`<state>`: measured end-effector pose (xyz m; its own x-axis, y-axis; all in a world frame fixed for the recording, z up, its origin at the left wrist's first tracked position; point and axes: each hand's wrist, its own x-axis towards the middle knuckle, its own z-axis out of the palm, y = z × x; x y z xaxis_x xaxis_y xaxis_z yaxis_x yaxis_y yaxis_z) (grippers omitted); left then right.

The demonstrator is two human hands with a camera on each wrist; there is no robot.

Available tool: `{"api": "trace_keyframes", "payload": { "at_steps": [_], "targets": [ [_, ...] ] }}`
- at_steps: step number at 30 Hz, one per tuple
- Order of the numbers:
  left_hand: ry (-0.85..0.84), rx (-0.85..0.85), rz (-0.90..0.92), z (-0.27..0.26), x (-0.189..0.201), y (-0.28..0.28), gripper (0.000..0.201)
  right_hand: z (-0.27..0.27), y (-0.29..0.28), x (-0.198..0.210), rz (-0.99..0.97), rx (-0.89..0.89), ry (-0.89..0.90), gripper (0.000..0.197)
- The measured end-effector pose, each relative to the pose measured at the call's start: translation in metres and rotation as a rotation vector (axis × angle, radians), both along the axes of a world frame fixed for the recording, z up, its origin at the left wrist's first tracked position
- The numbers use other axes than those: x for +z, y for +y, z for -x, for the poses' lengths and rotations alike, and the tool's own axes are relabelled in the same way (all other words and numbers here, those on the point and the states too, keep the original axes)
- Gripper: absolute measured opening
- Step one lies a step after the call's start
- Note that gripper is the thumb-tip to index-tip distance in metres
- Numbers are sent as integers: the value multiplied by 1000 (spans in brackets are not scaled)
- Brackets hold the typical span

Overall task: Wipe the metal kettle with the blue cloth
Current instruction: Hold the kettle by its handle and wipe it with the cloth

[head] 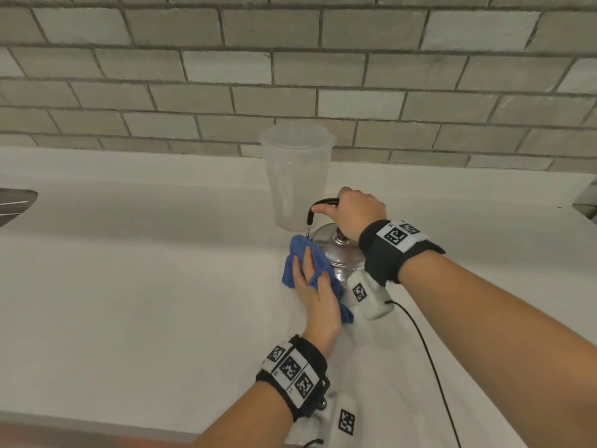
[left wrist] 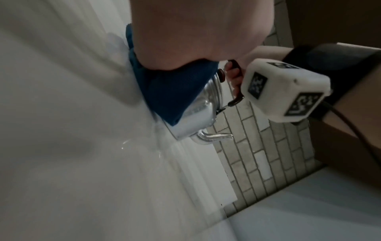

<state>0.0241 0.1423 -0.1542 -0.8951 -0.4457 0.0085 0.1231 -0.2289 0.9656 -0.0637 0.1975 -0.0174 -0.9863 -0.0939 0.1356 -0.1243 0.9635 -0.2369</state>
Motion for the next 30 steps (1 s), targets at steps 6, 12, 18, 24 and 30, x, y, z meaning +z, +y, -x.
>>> {"api": "trace_keyframes", "payload": {
  "at_steps": [6, 12, 18, 24, 30],
  "targets": [
    [-58, 106, 86, 11, 9, -11, 49, -5, 1, 8, -60, 27, -47, 56],
    [-73, 29, 157, -6, 11, -12, 53, -7, 12, 20, 238, 228, -229, 40],
    [-58, -83, 45, 13, 11, -37, 54, -4, 56, 45, -154, 681, -196, 47],
    [-16, -93, 74, 16, 15, -39, 58, 4, 53, 39, -651, 924, 68, 18],
    [-141, 6, 116, -10, 21, -9, 56, -7, 51, 27, -493, 808, 75, 18]
  ]
}}
